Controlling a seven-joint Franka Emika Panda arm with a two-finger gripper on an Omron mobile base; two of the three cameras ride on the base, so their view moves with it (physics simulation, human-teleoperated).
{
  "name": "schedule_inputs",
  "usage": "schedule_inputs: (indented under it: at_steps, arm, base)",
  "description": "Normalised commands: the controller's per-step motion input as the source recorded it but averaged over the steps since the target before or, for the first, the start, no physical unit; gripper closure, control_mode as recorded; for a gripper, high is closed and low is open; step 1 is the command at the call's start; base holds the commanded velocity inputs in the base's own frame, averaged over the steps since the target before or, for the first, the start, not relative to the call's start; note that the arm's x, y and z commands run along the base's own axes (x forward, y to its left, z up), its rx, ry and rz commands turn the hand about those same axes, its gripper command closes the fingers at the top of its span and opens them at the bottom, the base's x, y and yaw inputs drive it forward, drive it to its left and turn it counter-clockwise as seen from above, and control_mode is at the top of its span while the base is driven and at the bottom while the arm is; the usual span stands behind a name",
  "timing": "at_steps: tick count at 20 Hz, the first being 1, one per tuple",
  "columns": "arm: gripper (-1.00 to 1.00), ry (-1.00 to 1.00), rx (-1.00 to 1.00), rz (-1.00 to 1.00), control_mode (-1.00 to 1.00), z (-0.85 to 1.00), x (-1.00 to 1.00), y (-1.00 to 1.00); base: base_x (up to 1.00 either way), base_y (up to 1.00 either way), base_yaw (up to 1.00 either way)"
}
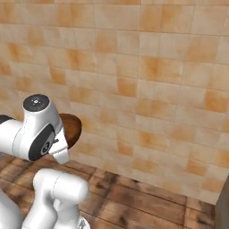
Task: Place the bowl with the limes on the top shelf of the fridge. Place the bowl with the steak and chicken drumstick on the second highest shelf of the fridge.
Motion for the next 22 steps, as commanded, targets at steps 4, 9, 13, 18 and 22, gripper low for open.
schedule_inputs:
  at_steps: [4, 9, 13, 18, 22]
  arm:
    - [1.00, 0.00, 0.00, 0.00, 1.00, 0.00, 0.00, 0.00]
    - [1.00, 0.00, 0.00, 0.00, 1.00, 0.00, 0.00, 0.00]
    - [1.00, 0.00, 0.00, 0.00, 1.00, 0.00, 0.00, 0.00]
    - [1.00, 0.00, 0.00, 0.00, 1.00, 0.00, 0.00, 0.00]
    - [1.00, 0.00, 0.00, 0.00, 1.00, 0.00, 0.00, 0.00]
  base:
    - [0.89, 0.27, -0.52]
    - [0.15, 0.29, -0.93]
    - [0.01, 0.22, -0.97]
    - [0.11, 0.29, -0.95]
    - [0.16, 0.20, -0.92]
